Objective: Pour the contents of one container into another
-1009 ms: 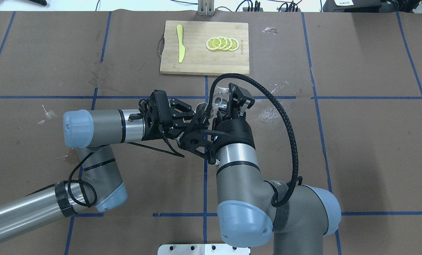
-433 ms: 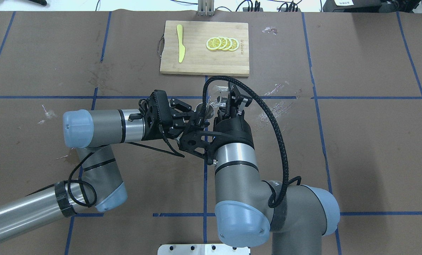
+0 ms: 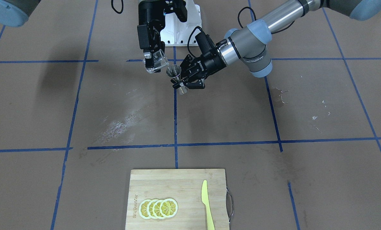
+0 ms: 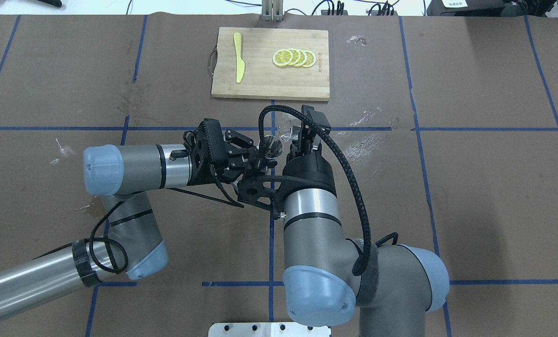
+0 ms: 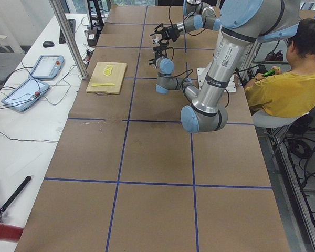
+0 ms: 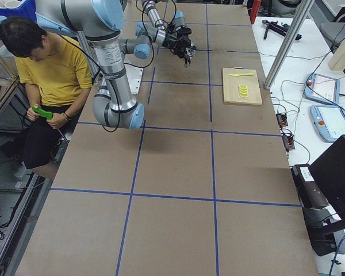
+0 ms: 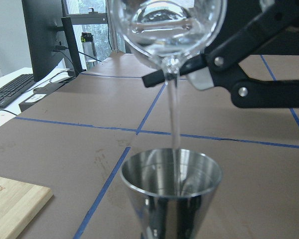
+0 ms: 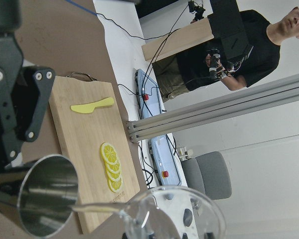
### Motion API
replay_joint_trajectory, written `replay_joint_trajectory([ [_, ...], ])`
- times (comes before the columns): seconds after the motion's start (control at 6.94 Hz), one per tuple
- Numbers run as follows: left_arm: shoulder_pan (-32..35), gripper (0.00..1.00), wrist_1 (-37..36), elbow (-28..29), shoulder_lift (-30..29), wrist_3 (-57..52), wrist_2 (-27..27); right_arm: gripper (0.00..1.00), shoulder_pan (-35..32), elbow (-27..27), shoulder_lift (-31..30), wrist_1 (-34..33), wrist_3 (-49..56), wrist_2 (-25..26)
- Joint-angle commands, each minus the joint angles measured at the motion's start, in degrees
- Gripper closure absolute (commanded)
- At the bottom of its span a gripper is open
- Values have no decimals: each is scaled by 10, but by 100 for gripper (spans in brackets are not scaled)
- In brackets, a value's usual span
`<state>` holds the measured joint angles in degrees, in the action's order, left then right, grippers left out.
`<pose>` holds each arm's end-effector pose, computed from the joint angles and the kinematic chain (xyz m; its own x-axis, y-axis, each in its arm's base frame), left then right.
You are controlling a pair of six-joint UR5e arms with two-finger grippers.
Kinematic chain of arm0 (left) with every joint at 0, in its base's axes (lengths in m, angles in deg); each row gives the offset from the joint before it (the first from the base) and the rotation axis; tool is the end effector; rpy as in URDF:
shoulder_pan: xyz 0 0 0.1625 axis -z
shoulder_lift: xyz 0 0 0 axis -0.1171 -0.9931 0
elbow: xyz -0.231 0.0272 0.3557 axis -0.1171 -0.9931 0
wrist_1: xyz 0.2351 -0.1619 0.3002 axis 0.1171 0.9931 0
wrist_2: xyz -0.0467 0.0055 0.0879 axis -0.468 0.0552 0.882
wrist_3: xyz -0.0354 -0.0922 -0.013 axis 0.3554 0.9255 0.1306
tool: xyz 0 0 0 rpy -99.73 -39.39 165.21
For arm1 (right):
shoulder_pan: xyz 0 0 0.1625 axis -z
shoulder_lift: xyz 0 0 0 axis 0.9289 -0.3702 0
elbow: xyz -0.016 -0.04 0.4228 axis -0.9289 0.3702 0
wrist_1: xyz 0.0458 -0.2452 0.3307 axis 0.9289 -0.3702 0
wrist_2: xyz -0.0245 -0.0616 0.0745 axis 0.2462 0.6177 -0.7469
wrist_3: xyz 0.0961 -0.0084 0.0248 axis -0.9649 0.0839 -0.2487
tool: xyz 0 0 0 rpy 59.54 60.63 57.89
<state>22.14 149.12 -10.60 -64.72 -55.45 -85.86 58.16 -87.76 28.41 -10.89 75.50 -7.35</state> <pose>0.5081 -0.4087 0.2335 0.2431 0.9606 -0.1346 0.3009 0.0573 0.9519 -0.4912 -0.3112 0.1218 0.8133 -0.3522 -0.4633 0.5250 0.1007 0.8451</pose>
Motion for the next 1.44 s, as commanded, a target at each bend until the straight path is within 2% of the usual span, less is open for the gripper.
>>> replay_joint_trajectory([
  [0.0,0,100,0,0,0,0,0,100,0,1,3,0,26,1],
  [1.3,0,100,1,-1,1,-1,-1,100,0,3,5,0,65,1],
])
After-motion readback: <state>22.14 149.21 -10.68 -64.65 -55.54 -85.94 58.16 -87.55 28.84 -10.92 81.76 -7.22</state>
